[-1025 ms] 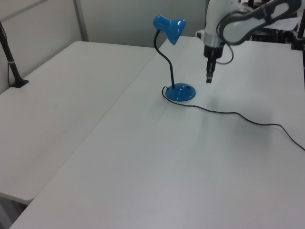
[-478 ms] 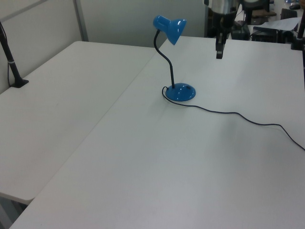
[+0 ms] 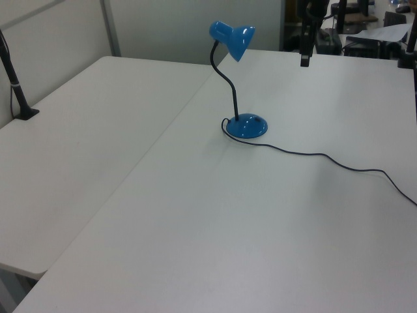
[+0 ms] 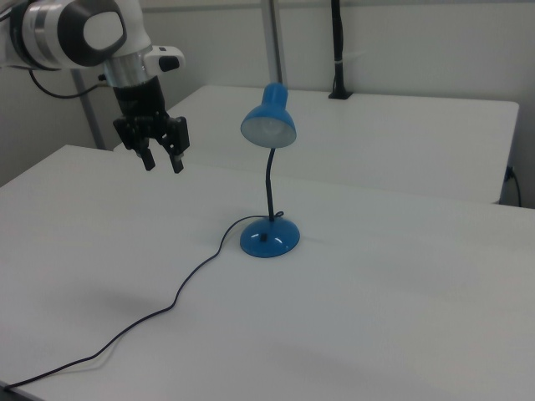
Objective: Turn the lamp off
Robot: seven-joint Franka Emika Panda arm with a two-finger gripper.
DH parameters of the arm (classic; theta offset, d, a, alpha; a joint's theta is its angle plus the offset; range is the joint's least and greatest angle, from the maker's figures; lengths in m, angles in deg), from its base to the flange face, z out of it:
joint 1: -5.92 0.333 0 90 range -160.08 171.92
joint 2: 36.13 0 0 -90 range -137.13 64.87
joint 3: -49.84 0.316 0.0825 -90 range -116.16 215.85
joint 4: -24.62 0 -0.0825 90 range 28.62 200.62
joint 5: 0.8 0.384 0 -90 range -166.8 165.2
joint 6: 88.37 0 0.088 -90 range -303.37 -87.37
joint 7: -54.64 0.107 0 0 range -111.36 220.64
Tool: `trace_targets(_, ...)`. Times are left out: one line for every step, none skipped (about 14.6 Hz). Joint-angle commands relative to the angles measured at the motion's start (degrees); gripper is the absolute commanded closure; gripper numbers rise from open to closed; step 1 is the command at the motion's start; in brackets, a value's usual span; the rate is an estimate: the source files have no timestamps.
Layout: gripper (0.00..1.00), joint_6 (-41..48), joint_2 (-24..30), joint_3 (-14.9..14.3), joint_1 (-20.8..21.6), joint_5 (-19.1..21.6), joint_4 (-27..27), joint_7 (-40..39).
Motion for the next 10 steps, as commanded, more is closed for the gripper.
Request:
trace_targets(0.00,3.15,0.53,-0.45,-0.70,0.79,-1.44,1.02)
trace_targets(0.00,4.20,0.53,-0.54,-0.78,0.79,-1.62,0.93)
trace_targets(0.00,4.55,0.53,-0.45,-0.70,0.79,-2.57,1.02)
trace_targets(0.00,5.25,0.44,-0.54,-0.70,0.70,-3.11,0.93)
trace_targets(0.00,5.35,0.35,-0.54,-0.70,0.70,-3.20,0.93)
trace_targets(0.00,5.44,0.35,-0.54,-0.52,0.70,-3.20,0.93)
trace_targets(0.00,5.44,0.35,-0.54,-0.35,0.70,-3.20,0.93)
trace_targets(0.00,5.44,0.27,-0.54,-0.52,0.61,-3.20,0.93)
trace_targets(0.00,5.26,0.26,-0.54,-0.69,0.61,-3.20,0.93)
trace_targets(0.00,5.26,0.26,-0.54,-0.70,0.61,-3.20,0.93)
